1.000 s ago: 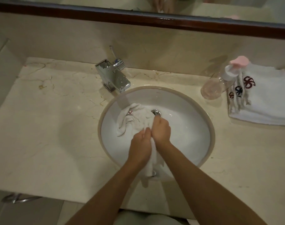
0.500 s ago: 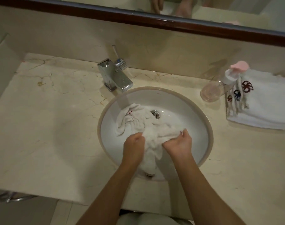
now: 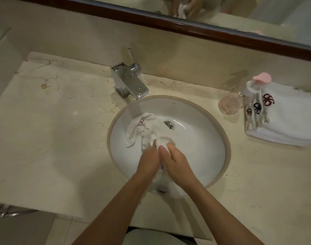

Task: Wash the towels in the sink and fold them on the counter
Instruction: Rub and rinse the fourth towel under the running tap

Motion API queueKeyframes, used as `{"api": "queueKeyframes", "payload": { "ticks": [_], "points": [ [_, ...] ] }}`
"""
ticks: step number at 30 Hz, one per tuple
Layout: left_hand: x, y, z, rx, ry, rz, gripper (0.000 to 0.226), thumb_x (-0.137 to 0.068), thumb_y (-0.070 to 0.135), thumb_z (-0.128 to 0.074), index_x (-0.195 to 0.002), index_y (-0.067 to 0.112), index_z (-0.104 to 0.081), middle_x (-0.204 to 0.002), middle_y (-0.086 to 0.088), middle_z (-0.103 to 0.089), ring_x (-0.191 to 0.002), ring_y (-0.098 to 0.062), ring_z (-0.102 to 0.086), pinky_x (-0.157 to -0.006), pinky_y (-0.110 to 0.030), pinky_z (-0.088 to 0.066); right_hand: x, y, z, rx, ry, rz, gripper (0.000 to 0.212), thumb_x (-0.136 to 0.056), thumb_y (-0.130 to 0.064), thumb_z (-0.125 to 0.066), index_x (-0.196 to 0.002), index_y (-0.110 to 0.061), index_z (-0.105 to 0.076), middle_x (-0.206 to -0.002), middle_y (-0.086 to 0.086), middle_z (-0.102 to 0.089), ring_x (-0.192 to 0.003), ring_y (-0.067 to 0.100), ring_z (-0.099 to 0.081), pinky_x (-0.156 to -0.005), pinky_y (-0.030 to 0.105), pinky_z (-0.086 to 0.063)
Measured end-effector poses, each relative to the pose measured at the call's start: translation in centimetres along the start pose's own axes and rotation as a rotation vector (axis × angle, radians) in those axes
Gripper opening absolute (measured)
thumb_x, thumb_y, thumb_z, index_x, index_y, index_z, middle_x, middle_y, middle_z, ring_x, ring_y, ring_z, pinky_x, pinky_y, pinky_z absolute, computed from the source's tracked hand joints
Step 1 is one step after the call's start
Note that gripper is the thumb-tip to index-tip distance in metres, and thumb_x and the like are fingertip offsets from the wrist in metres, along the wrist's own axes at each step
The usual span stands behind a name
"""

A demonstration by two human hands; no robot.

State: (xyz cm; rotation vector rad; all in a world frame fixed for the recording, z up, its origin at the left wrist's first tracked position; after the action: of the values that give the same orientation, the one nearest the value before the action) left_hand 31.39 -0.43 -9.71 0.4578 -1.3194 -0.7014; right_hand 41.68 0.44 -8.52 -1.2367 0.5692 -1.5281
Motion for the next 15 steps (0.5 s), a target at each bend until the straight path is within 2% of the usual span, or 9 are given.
{"api": "queueKeyframes", "payload": {
  "ticks": [1,3,4,7,9,11,12,13,15],
  "points": [
    [1.0,0.6,-0.6,-0.190,0.057,-0.097,0.041,-0.107,0.035,-0.031,-0.124,0.014,-0.062,-0.111,-0.008,-0.068,-0.106,-0.029,-0.063,-0.089,-0.033,-0.049,-0.9,-0.2,0.1,-0.013,0.104,-0.055,0.036,-0.105,-0.037,-0.040,-0.072,-0.024,-0.047,-0.069,-0.013,-0.055,-0.068,0.007,-0.051,-0.072,0.034,-0.044],
    [2.2,1.2,-1.2,-0.129,0.090,-0.145,0.049,-0.106,0.042,-0.027,-0.132,0.015,-0.058,-0.122,-0.009,-0.065,-0.113,-0.028,-0.060,-0.097,-0.036,-0.046,-2.9,0.3,0.2,-0.247,0.213,-0.235,0.039,-0.105,-0.035,-0.037,-0.077,-0.020,-0.059,-0.078,-0.003,-0.065,-0.077,0.017,-0.060,-0.075,0.035,-0.047],
    [1.7,1.0,-0.7,-0.108,0.128,-0.135,0.051,-0.106,0.042,-0.026,-0.132,0.012,-0.057,-0.125,-0.013,-0.064,-0.115,-0.030,-0.059,-0.100,-0.038,-0.045,-3.1,0.2,-0.2,-0.295,0.187,-0.271,0.039,-0.105,-0.032,-0.038,-0.076,-0.018,-0.061,-0.077,0.000,-0.065,-0.076,0.018,-0.060,-0.073,0.033,-0.046],
    [-1.7,0.8,1.9,-0.104,0.187,-0.044,0.044,-0.108,0.029,-0.026,-0.136,0.005,-0.051,-0.134,-0.022,-0.058,-0.121,-0.033,-0.055,-0.099,-0.035,-0.041,-0.9,-1.6,-2.3,-0.079,-0.002,-0.110,0.038,-0.101,-0.019,-0.044,-0.063,-0.018,-0.048,-0.064,-0.002,-0.052,-0.063,0.010,-0.046,-0.066,0.033,-0.037],
    [-0.9,1.2,1.6,-0.154,0.177,-0.103,0.046,-0.108,0.032,-0.023,-0.135,0.011,-0.053,-0.135,-0.018,-0.058,-0.122,-0.031,-0.055,-0.100,-0.035,-0.041,-2.0,-1.0,-2.3,-0.050,0.106,-0.184,0.038,-0.102,-0.017,-0.040,-0.064,-0.017,-0.046,-0.069,0.003,-0.053,-0.069,0.016,-0.048,-0.070,0.035,-0.039],
    [1.2,1.2,0.1,-0.150,0.136,-0.166,0.048,-0.107,0.037,-0.023,-0.133,0.015,-0.056,-0.132,-0.011,-0.060,-0.122,-0.028,-0.055,-0.099,-0.033,-0.040,-4.7,0.0,-1.4,-0.186,0.177,-0.382,0.035,-0.101,-0.016,-0.035,-0.070,-0.012,-0.052,-0.078,0.011,-0.058,-0.081,0.028,-0.054,-0.077,0.039,-0.043],
    [1.7,1.0,-0.3,-0.132,0.138,-0.173,0.048,-0.107,0.038,-0.024,-0.133,0.016,-0.057,-0.131,-0.010,-0.061,-0.122,-0.027,-0.054,-0.098,-0.033,-0.039,-5.0,0.0,-1.4,-0.226,0.189,-0.432,0.034,-0.098,-0.016,-0.036,-0.070,-0.011,-0.053,-0.075,0.011,-0.058,-0.080,0.029,-0.054,-0.075,0.039,-0.042],
    [1.1,1.0,0.3,-0.147,0.157,-0.157,0.047,-0.107,0.037,-0.025,-0.133,0.014,-0.056,-0.132,-0.012,-0.060,-0.123,-0.029,-0.054,-0.100,-0.033,-0.039,-4.2,-0.4,-1.7,-0.262,0.193,-0.428,0.033,-0.097,-0.017,-0.039,-0.067,-0.012,-0.053,-0.070,0.007,-0.056,-0.076,0.027,-0.053,-0.071,0.038,-0.041],
    [-1.4,1.3,2.7,-0.132,0.217,-0.034,0.045,-0.108,0.030,-0.024,-0.134,0.007,-0.053,-0.134,-0.020,-0.057,-0.123,-0.033,-0.053,-0.104,-0.038,-0.039,-1.6,-1.7,-3.0,-0.215,0.068,-0.256,0.036,-0.096,-0.015,-0.044,-0.060,-0.018,-0.047,-0.061,-0.001,-0.048,-0.067,0.021,-0.045,-0.066,0.035,-0.038]
  ]
}}
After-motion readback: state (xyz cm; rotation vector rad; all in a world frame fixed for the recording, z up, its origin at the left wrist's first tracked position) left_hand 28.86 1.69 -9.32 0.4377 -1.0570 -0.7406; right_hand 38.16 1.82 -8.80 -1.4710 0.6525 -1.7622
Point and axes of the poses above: each hand's wrist, its own x-axis away from the middle knuckle, its own z-axis out of the back of the hand, y = z × x, the point moved 2 cm from there along -x, towards the middle knuckle
